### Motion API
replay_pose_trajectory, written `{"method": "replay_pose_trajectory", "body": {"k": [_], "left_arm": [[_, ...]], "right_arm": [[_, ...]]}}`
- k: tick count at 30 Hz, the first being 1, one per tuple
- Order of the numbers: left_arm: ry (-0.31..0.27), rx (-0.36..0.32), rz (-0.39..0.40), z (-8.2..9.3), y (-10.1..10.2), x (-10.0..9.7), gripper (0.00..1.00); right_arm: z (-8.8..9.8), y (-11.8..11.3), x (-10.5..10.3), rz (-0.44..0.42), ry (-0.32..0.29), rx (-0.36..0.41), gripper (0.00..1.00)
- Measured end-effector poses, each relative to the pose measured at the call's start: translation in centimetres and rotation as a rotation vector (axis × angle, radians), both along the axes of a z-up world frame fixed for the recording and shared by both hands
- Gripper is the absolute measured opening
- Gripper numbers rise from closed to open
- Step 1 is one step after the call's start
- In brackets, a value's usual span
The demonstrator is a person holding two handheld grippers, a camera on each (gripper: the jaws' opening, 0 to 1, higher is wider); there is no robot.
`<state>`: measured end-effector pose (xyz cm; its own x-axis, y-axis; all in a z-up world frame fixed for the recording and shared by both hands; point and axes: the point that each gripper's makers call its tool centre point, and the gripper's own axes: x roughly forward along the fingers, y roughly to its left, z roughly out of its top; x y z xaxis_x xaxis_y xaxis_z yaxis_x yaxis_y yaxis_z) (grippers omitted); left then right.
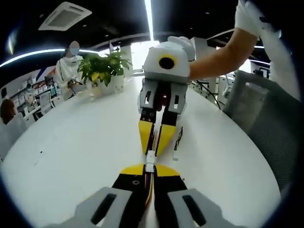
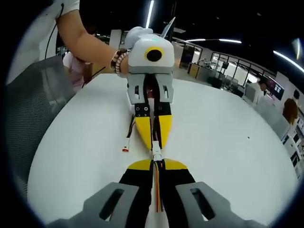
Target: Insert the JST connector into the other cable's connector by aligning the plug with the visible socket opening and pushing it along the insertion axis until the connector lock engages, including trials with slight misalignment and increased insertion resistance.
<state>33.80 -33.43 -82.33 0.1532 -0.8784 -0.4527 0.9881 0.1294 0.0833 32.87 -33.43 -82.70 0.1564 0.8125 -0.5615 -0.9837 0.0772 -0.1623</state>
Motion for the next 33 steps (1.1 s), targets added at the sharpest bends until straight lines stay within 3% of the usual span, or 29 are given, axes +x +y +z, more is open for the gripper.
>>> {"method": "replay_pose_trajectory", "body": {"k": [14,23,33], "left_arm": [[-0.002,0.024,0.001,-0.4,-0.1,0.1,0.0],[-0.003,0.056,0.031,-1.1,-0.5,1.2,0.01],[0.003,0.08,0.048,-1.6,-0.6,1.7,0.01]], "right_arm": [[-0.5,0.1,0.0,-0.013,0.004,-0.012,0.04],[-1.1,-0.2,0.8,-0.032,-0.011,-0.007,0.04],[-2.1,-0.5,1.3,-0.055,0.014,-0.007,0.04]]}}
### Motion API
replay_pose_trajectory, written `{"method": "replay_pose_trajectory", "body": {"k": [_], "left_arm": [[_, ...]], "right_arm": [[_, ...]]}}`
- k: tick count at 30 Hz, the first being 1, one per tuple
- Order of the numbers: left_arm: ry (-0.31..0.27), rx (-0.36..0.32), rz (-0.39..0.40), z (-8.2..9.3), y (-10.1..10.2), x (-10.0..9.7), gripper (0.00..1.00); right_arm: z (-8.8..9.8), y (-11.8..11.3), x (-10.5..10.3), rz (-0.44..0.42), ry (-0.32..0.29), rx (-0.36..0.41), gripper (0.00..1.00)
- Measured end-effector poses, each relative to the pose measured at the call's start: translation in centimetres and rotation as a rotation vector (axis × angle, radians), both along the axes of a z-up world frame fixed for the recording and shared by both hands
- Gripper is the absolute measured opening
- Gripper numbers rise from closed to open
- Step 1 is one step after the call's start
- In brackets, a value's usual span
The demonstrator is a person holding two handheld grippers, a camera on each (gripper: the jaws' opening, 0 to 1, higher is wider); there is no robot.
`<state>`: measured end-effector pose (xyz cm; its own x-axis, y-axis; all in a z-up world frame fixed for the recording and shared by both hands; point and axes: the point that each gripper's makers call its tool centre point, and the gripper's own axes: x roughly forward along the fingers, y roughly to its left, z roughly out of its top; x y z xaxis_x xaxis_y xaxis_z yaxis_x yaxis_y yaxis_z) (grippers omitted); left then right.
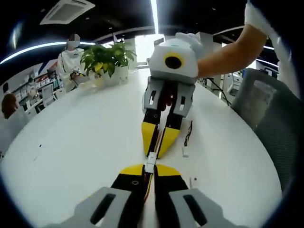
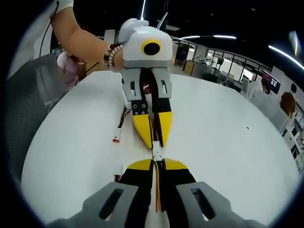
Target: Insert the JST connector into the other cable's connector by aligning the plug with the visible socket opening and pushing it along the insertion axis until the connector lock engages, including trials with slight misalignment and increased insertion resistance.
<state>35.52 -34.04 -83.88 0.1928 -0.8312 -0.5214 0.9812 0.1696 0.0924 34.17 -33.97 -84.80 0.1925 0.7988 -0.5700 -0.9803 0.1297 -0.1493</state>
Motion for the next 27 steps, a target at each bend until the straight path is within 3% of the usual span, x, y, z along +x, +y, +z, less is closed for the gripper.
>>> {"method": "replay_pose_trajectory", "body": {"k": [4,8,13,20,22,27], "left_arm": [[-0.012,0.042,0.004,-0.6,0.3,0.1,0.03],[-0.009,0.03,0.022,-0.4,0.4,0.3,0.08],[0.0,0.02,0.027,-0.4,0.4,0.2,0.07],[0.016,-0.001,0.037,-0.5,0.5,0.3,0.07],[0.019,-0.003,0.052,-0.5,0.6,0.4,0.09],[0.015,0.006,0.062,-0.4,1.0,0.5,0.17]], "right_arm": [[0.0,0.1,0.0,-0.003,0.007,0.004,0.05],[0.0,0.1,0.0,-0.009,0.005,0.004,0.05],[0.0,0.0,0.2,-0.045,0.043,0.037,0.06],[0.0,-0.2,0.7,-0.076,0.049,0.036,0.14],[0.1,-0.5,1.3,-0.134,0.064,0.026,0.18],[1.1,-0.6,1.2,-0.136,0.059,0.053,0.17]]}}
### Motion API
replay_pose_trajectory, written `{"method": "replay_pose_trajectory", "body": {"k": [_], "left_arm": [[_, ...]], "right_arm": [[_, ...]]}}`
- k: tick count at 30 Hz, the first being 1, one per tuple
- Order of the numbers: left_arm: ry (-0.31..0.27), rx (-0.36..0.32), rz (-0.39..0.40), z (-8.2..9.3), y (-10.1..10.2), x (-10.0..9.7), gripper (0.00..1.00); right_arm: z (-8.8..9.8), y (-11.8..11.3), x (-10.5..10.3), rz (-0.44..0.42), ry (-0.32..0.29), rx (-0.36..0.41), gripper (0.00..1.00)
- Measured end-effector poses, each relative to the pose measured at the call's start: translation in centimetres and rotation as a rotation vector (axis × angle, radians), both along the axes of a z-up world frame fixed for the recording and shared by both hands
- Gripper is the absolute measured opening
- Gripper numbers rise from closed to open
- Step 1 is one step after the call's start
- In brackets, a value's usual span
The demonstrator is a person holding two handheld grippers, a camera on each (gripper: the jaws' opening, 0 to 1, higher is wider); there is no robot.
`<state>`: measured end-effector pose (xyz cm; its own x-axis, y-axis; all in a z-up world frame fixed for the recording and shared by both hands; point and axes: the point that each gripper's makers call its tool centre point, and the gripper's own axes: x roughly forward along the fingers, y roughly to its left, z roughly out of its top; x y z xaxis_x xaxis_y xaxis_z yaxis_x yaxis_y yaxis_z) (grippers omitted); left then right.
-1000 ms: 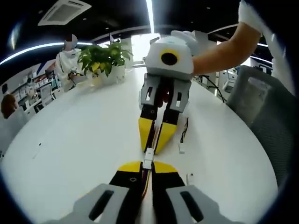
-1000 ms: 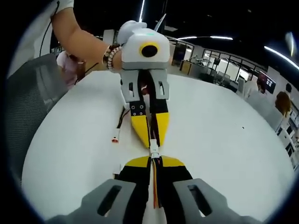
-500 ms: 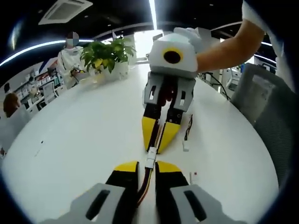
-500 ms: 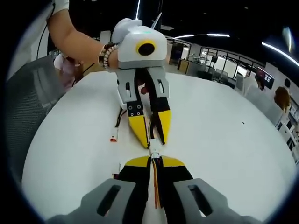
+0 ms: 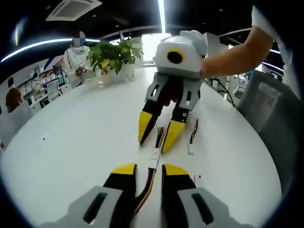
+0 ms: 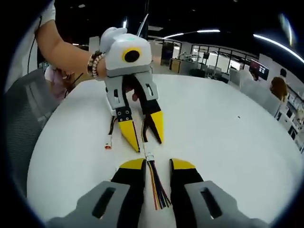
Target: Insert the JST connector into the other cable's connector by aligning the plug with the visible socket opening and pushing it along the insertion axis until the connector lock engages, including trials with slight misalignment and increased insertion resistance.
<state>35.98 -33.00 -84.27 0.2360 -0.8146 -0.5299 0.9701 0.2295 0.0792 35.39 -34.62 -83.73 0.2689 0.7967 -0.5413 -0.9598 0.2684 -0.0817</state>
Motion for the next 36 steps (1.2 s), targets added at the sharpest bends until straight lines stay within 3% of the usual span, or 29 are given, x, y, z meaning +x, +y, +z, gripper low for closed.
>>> {"method": "replay_pose_trajectory", "body": {"k": [9,16,19,25,29,36], "left_arm": [[0.004,-0.112,0.061,3.2,0.8,-0.7,0.23],[0.007,-0.166,0.091,4.6,1.3,-2.2,0.26],[0.004,-0.165,0.088,4.3,1.5,-3.4,0.28],[0.052,-0.149,0.097,2.5,1.5,-5.4,0.31],[0.068,-0.143,0.08,1.8,1.1,-6.5,0.32],[0.095,-0.136,0.095,0.6,1.0,-6.8,0.32]], "right_arm": [[2.7,-1.0,-0.7,-0.038,-0.008,0.056,0.19],[3.0,-1.3,-2.7,-0.027,-0.003,0.042,0.19],[2.8,-1.2,-3.9,-0.025,0.011,0.044,0.19],[1.2,-0.9,-6.0,-0.017,0.061,0.043,0.19],[0.0,-1.1,-6.6,-0.011,0.082,0.036,0.17],[-0.6,-1.4,-6.4,-0.034,0.107,0.06,0.18]]}}
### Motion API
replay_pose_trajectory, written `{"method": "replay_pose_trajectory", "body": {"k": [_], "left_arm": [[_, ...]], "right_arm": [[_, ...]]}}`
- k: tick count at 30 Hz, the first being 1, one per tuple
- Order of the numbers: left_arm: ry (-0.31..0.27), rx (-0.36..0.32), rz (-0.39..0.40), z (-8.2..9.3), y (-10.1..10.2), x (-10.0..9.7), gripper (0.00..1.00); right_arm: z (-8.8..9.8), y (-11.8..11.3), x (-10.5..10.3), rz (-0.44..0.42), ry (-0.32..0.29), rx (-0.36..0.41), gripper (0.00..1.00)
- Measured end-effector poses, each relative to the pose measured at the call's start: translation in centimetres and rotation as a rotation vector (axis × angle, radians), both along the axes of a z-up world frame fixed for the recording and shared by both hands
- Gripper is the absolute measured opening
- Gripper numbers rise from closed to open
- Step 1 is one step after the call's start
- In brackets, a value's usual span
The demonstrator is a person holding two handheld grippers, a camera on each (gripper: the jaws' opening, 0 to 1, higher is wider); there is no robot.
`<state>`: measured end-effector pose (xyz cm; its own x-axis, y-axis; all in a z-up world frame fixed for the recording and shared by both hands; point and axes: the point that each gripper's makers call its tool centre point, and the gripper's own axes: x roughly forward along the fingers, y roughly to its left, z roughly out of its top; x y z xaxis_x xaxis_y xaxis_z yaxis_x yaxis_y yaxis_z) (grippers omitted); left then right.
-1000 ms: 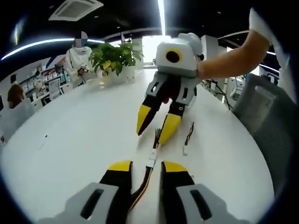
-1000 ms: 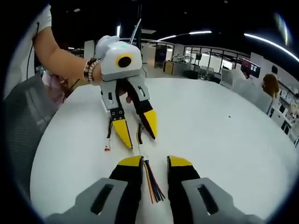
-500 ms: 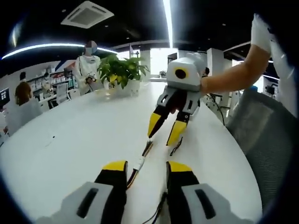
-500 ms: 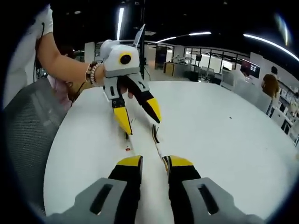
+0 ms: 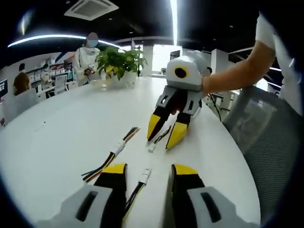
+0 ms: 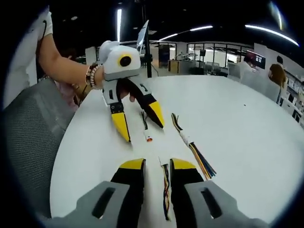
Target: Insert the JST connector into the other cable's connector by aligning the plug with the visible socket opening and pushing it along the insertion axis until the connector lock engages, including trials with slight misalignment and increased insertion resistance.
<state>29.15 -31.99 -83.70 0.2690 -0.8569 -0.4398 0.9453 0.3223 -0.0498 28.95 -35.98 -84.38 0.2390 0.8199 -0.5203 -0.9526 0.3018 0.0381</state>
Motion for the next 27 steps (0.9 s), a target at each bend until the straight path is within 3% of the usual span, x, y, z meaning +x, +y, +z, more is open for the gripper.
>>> {"method": "replay_pose_trajectory", "body": {"k": [17,27], "left_arm": [[0.017,-0.005,0.023,-0.82,0.72,0.34,0.22],[-0.017,-0.01,-0.002,-0.92,0.61,0.77,0.06]], "right_arm": [[-0.53,-0.09,0.09,-0.008,-0.018,0.032,0.13],[-0.54,0.01,-0.25,0.027,-0.064,0.064,0.05]]}}
